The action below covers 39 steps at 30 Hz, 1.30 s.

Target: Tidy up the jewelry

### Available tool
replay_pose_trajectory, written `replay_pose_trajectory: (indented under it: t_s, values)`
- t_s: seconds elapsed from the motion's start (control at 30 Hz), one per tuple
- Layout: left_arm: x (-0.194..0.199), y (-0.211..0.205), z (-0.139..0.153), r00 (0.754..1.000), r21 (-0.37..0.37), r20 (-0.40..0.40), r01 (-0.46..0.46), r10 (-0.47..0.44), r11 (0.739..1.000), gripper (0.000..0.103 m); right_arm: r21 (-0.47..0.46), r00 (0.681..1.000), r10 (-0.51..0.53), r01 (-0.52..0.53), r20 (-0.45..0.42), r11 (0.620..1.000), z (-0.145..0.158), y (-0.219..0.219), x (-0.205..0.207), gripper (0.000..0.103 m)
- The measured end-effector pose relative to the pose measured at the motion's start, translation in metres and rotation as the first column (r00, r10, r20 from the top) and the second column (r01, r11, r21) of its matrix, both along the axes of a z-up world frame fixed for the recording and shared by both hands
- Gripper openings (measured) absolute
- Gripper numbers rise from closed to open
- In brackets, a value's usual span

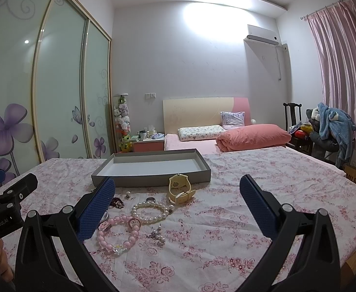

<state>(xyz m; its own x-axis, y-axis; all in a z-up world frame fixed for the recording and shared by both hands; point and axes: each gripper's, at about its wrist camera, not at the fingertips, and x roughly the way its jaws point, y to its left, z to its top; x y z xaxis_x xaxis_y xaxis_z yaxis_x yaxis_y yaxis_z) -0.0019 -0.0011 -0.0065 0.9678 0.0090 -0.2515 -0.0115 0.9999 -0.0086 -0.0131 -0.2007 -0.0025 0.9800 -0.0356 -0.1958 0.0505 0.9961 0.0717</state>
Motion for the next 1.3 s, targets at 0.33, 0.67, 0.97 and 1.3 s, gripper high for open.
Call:
replay_pose_trajectory:
  t_s: [0.33,0.67,0.97,1.3]
  values:
    - [0.0,0.0,-0.001,1.0,0.0,-0.002,-0.001,0.001,1.0,0.099,0.0,1.0,0.001,-0.001,-0.001,1.0,0.0,0.0,0.0,0.101]
    - [0.003,0.001,-0.007,1.0,0.001,-0.027,-0.009,0.009,1.0,0.099,0.004,1.0,-0.001,0.001,-0.011,1.0,-0.009,0.0,0.001,0.101]
    - [0.043,0.008,-0.02,0.982,0.008,-0.189,0.003,-0.001,1.0,0.099,0.027,0.997,0.001,0.001,-0.079,1.0,-0.013,-0.008,0.016,0.101]
    - [0.118,-0.007,-0.051,0.883,0.008,-0.451,0.153,-0.133,0.988,0.099,0.076,0.984,0.003,0.011,-0.177,0.997,-0.023,-0.017,0.036,0.101]
